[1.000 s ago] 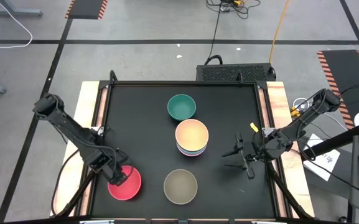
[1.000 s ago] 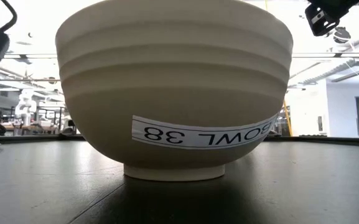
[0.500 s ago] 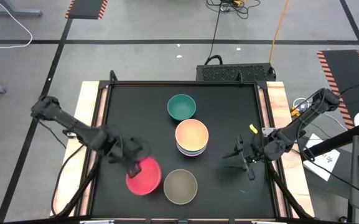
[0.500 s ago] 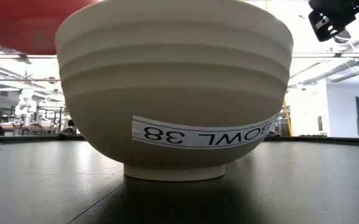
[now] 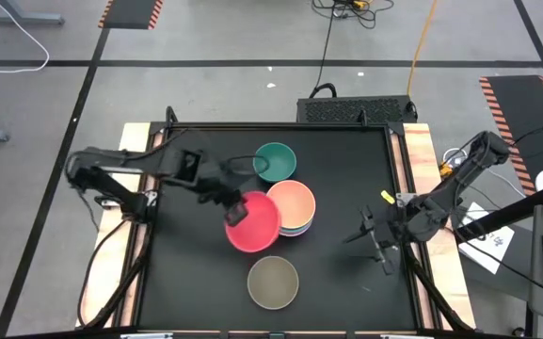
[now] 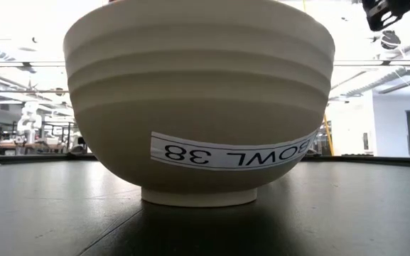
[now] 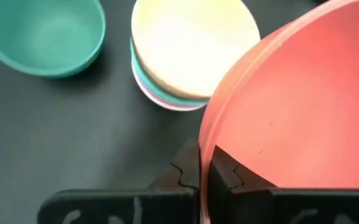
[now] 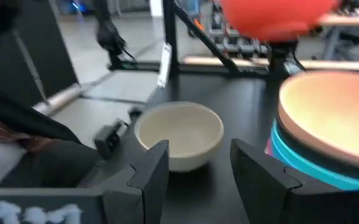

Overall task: Nest bowls inside each other
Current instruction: Stack the light pink bowl on top of the light orange bowl

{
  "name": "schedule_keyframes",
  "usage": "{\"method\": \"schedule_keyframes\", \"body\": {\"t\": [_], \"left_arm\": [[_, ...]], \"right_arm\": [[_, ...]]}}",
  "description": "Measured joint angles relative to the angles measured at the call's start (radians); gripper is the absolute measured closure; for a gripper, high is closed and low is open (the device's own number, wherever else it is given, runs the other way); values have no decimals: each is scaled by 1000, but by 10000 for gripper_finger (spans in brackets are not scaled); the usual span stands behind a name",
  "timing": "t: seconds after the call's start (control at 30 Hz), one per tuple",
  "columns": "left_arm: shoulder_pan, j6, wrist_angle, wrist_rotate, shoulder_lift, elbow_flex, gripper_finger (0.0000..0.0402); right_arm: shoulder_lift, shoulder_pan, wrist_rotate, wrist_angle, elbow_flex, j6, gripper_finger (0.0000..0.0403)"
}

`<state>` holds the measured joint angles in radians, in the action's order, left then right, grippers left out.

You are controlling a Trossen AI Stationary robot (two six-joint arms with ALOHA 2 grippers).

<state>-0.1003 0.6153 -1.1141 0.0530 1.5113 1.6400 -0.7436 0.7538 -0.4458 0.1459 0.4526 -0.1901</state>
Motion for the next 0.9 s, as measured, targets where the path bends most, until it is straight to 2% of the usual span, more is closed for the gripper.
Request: {"method": "schedule_keyframes", "body": {"t": [0.07,0.27,0.4,0.67,0.8,0.9], "left_arm": [[31,-44,-21,-21,61,72,400],[135,-147,-82,-44,185,254,400],[182,-189,-99,-60,240,324,400],[238,-195,-119,-119,305,367,401],[243,-198,-114,-135,310,368,401],[254,-195,-111,-147,316,370,401]], "right_arm": [[42,27,-10,-4,0,27,238],[108,86,-187,-116,0,30,238],[111,116,-190,-130,-12,-8,239],[145,198,-197,-113,-31,-4,239],[151,251,-305,-135,-32,-2,239],[152,275,-335,-147,-32,-15,239]]}}
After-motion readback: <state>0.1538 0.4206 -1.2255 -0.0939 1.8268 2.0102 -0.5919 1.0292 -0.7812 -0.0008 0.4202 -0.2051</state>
